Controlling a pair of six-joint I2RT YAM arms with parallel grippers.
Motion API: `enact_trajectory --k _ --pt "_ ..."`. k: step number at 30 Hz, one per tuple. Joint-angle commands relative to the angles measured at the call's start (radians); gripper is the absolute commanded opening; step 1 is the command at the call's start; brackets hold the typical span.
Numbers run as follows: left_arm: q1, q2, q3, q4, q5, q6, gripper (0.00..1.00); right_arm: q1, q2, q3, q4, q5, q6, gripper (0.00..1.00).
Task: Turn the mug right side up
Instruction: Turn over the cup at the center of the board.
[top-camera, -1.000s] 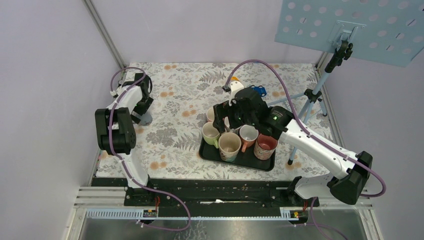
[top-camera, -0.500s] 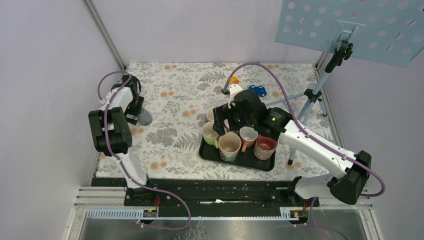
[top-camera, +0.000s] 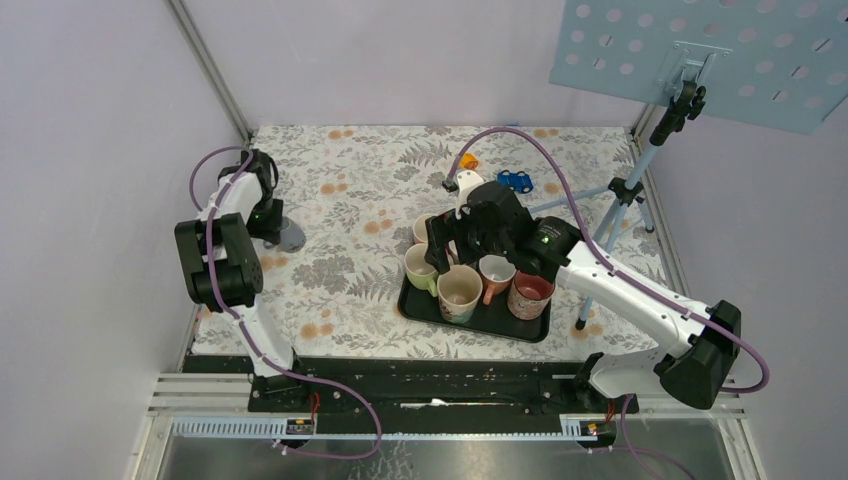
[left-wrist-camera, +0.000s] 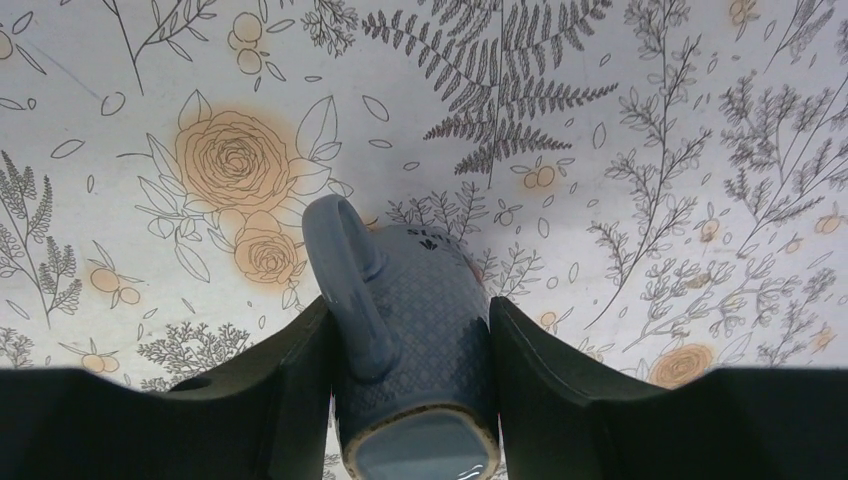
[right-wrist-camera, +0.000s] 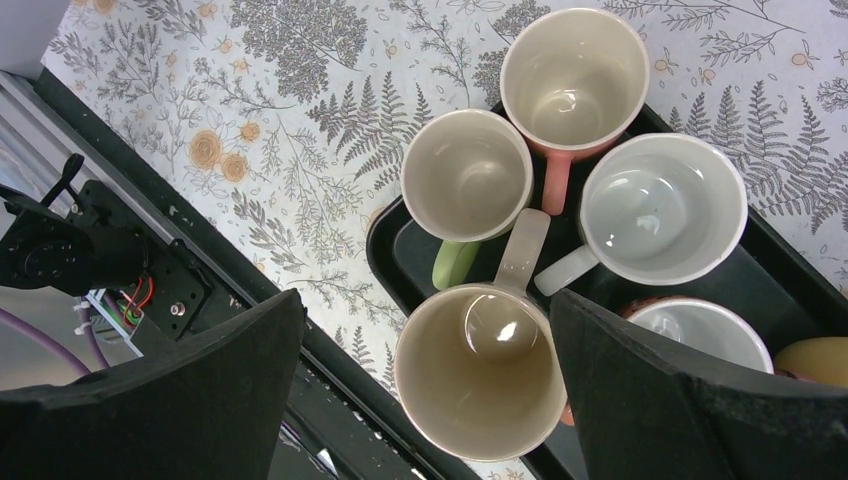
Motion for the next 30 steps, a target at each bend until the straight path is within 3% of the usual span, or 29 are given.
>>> enact_trajectory --k 1,6,21,30 --pt "0.010 0.013 0.035 -0.013 0.016 -0.024 0.46 -0.001 -0.029 -0.002 0.029 -0.004 0.001 1.00" --pt "0.011 0.031 0.030 -0.011 0.018 0.004 0.37 -0.001 -0.034 -0.009 0.031 -0.003 0.000 1.00" --pt "-0.046 0.201 0.193 0.024 0.119 0.329 0.19 -0.002 -0.029 -0.016 0.053 -0.019 0.016 1.00" --pt "-0.140 0.279 0.319 0.002 0.154 0.518 0.19 0.000 -0.015 -0.010 0.054 -0.030 0.023 1.00"
